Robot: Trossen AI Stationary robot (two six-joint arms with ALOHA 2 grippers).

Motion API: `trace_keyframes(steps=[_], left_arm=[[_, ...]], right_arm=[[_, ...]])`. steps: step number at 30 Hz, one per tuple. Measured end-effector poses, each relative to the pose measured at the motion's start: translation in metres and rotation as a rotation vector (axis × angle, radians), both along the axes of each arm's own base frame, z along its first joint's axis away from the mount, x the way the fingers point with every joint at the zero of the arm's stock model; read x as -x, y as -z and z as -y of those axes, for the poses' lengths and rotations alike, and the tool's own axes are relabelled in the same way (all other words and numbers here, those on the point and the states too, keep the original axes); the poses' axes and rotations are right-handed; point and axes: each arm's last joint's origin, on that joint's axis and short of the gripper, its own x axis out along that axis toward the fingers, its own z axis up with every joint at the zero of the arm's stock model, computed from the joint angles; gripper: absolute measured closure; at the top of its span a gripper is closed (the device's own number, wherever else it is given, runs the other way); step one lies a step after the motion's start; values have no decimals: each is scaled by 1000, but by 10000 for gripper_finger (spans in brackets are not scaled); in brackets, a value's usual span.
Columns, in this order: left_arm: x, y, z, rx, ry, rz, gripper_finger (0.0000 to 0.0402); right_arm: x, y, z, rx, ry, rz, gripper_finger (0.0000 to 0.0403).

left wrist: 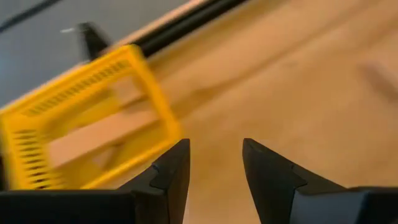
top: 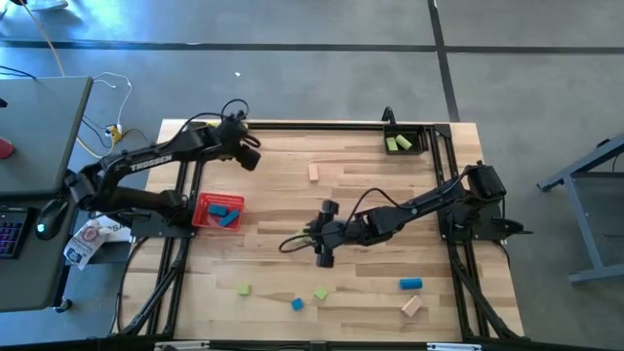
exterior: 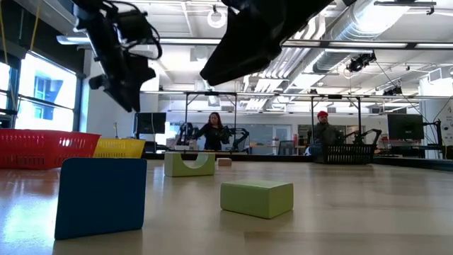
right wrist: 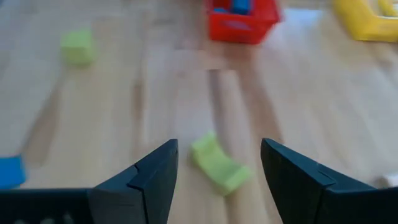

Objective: Sort & place blocks by color
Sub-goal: Put the green block into the black bin

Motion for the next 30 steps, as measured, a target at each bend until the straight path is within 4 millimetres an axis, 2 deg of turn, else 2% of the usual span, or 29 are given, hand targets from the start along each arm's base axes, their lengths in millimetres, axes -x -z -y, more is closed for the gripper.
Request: trace_keyframes(steps=[4,10,14,21,27,30], left_arm=[[-3,-15,20,28,118,131,270],[-7,-33,57,89,307,299,270],[-9,-42,80,110,410,366,270],[-12,-50,116,166,545,436,271],[-16,-50,140,231,597,462,271],[-18,-51,151,243,614,484,271]], right_arm=[[-1,-1,1,-21,-36,6,187],[-11,-10,9,-21,-108,108,187],[-18,-21,20,-80,-173,136,187],[-27,-41,39,-20,-240,97,187],[-27,-31,56,-10,-318,16,187],[-29,-17,61,-8,-371,-43,187]])
